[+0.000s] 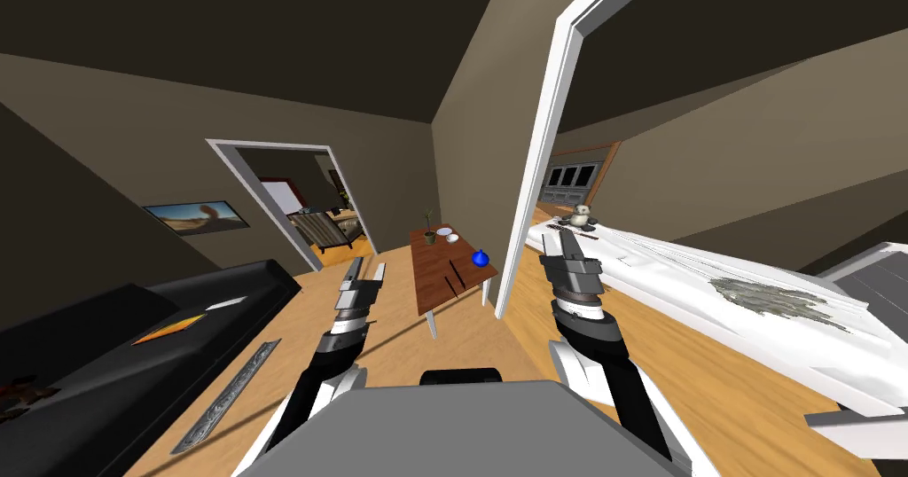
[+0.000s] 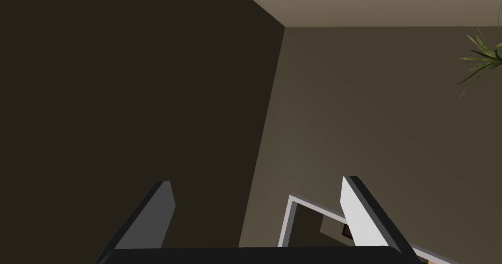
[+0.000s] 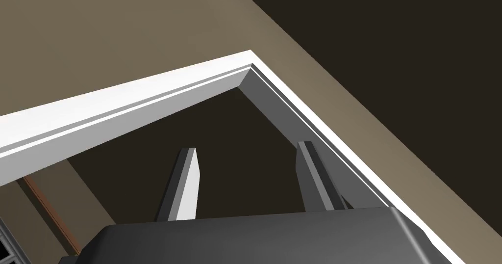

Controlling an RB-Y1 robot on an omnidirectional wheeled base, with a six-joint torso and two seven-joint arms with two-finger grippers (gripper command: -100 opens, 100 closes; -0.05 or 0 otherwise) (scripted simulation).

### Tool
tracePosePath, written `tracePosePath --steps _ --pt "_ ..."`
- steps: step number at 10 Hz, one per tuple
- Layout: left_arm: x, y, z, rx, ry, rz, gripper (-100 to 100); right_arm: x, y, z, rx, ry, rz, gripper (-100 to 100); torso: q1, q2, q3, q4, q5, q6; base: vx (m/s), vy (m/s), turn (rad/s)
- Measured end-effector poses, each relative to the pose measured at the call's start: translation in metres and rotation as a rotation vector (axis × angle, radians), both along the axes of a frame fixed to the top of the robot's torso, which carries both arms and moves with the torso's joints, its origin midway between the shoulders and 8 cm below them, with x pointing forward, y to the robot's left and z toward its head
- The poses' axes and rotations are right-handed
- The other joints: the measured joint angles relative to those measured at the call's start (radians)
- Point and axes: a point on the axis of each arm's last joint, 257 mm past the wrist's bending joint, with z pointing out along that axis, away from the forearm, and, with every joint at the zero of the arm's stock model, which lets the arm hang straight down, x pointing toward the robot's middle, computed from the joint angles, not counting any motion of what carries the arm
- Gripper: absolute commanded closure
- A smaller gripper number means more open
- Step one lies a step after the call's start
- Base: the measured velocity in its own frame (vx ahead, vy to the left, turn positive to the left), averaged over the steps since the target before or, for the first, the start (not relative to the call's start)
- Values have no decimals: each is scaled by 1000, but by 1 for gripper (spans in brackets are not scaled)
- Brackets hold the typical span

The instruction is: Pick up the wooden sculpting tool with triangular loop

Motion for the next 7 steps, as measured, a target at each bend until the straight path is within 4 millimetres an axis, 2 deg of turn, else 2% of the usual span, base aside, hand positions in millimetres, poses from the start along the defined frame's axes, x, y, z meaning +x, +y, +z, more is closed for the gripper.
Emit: tracePosePath --steps 2,5,7 --pt "11 -3 -41 21 118 -19 -100 0 0 0 0 0 0 0 -1 -1 -1 0 0 0 14 -23 -166" --pt "17 -11 -118 39 323 -49 -100 0 0 0 0 0 0 0 -2 -4 -2 -1 0 0 27 -19 -197" --pt "20 -19 -151 44 410 -62 -100 0 0 0 0 0 0 0 0 -3 -2 -1 0 0 5 6 -132"
